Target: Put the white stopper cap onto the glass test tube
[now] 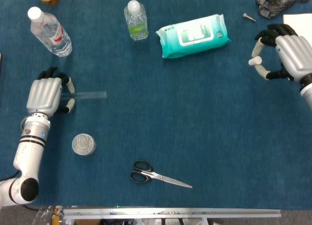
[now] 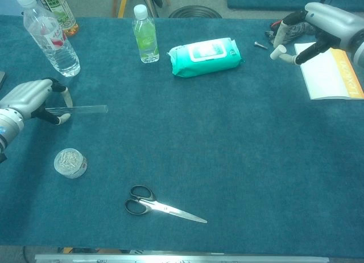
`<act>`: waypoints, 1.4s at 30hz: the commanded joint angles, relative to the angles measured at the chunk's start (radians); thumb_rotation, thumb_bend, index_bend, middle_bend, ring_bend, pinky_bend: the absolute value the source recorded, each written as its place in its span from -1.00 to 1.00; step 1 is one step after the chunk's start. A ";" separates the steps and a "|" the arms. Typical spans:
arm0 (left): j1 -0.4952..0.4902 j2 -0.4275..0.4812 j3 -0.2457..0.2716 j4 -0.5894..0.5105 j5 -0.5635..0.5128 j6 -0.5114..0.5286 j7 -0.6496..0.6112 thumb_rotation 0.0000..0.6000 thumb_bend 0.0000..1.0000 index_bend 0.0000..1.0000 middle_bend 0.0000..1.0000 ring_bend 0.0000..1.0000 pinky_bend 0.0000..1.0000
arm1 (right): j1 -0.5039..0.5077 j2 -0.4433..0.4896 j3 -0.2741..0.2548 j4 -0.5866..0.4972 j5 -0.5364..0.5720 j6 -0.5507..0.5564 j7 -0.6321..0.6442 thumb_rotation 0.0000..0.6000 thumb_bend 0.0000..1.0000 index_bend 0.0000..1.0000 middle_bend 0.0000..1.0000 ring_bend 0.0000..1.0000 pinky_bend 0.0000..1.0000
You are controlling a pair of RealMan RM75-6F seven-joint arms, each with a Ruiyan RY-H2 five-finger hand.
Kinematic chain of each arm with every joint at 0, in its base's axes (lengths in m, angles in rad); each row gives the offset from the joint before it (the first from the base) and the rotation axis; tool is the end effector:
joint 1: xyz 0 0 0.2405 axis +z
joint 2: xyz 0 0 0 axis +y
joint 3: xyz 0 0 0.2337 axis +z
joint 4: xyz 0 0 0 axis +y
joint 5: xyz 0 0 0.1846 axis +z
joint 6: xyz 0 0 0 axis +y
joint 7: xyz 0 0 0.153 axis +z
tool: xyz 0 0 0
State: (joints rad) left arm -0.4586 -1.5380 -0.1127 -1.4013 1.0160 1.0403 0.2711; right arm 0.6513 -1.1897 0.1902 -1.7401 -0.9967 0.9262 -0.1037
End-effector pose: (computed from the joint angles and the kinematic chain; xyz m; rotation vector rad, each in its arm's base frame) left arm -0.2557 0.2815 0.0196 -1.5371 -1.2121 -0.6925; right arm -0.1695 -0.3234 0.0938 1.6557 -1.2484 0.9418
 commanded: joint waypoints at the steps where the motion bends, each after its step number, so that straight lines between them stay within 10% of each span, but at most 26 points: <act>1: 0.012 0.033 -0.007 -0.036 0.021 0.001 -0.047 1.00 -0.35 0.28 -0.34 -0.79 -0.72 | -0.002 -0.001 0.001 -0.006 -0.006 0.001 0.007 1.00 -0.41 0.15 -0.40 -0.77 -0.81; 19: 0.067 0.255 -0.036 -0.286 0.140 -0.003 -0.352 1.00 -0.35 0.28 -0.33 -0.78 -0.71 | -0.011 -0.017 0.031 -0.086 -0.090 -0.001 0.137 1.00 -0.41 0.15 -0.40 -0.76 -0.81; 42: 0.056 0.278 -0.054 -0.311 0.159 -0.065 -0.563 1.00 -0.35 0.28 -0.34 -0.78 -0.71 | 0.079 -0.201 0.109 -0.144 -0.061 0.029 0.149 1.00 -0.41 0.15 -0.40 -0.76 -0.81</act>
State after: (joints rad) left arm -0.4006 -1.2624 -0.1641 -1.7112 1.1737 0.9791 -0.2862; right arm 0.7224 -1.3813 0.2933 -1.8830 -1.0672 0.9550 0.0533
